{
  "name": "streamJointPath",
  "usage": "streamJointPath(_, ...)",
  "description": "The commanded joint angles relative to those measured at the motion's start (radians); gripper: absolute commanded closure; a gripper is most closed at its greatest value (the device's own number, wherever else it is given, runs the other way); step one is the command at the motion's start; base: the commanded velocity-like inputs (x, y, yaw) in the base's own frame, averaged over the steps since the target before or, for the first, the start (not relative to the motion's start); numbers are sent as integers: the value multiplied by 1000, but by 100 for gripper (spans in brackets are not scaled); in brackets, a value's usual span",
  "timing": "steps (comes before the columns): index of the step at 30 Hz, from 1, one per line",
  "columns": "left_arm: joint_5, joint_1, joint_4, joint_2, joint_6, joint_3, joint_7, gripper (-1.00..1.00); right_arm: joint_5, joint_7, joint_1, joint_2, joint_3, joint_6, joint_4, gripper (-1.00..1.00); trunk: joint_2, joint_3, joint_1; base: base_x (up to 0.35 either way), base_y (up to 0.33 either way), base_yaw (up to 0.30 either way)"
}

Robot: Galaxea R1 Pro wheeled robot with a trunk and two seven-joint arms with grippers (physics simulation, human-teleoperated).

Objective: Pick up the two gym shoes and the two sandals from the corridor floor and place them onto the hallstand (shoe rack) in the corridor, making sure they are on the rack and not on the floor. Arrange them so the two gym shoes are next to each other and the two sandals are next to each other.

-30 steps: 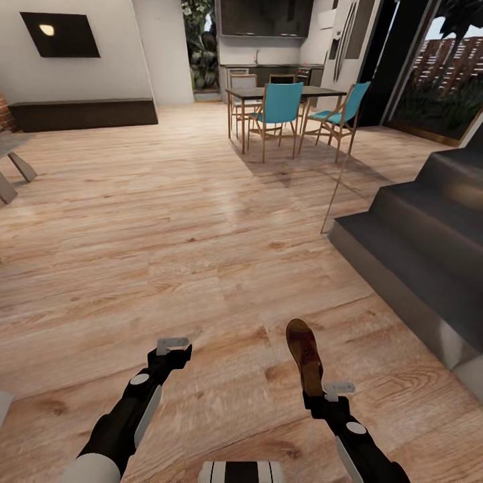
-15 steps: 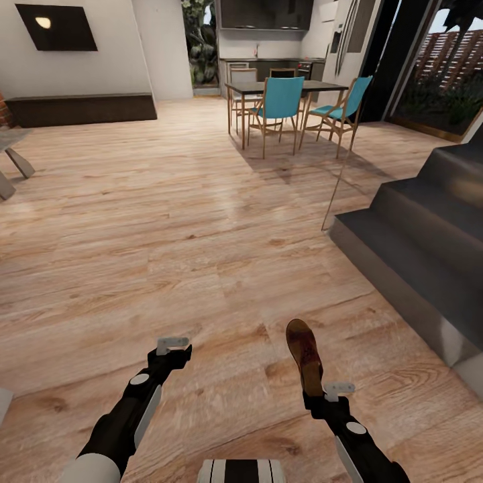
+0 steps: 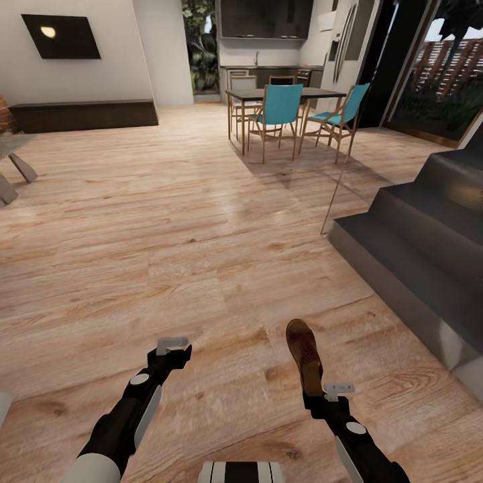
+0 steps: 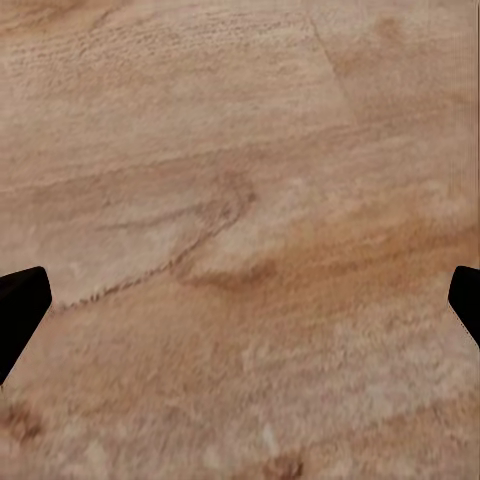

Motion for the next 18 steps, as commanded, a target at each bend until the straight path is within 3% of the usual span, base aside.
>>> streamJointPath(1,2,0,-2,-1,6,1,0,-100,-4,-1,0,0,0,3,-1,100,0,3,-1,0,0,0)
streamJointPath(4,2,0,-2,-1,7,1,1,-100,-4,-2,0,3,1,3,-2,100,1,15,-2,0,0,0)
streamJointPath(18,8,0,-2,-1,7,2,-2,-100,-5,-1,0,5,1,1,-1,100,92,56,-52,0,0,0)
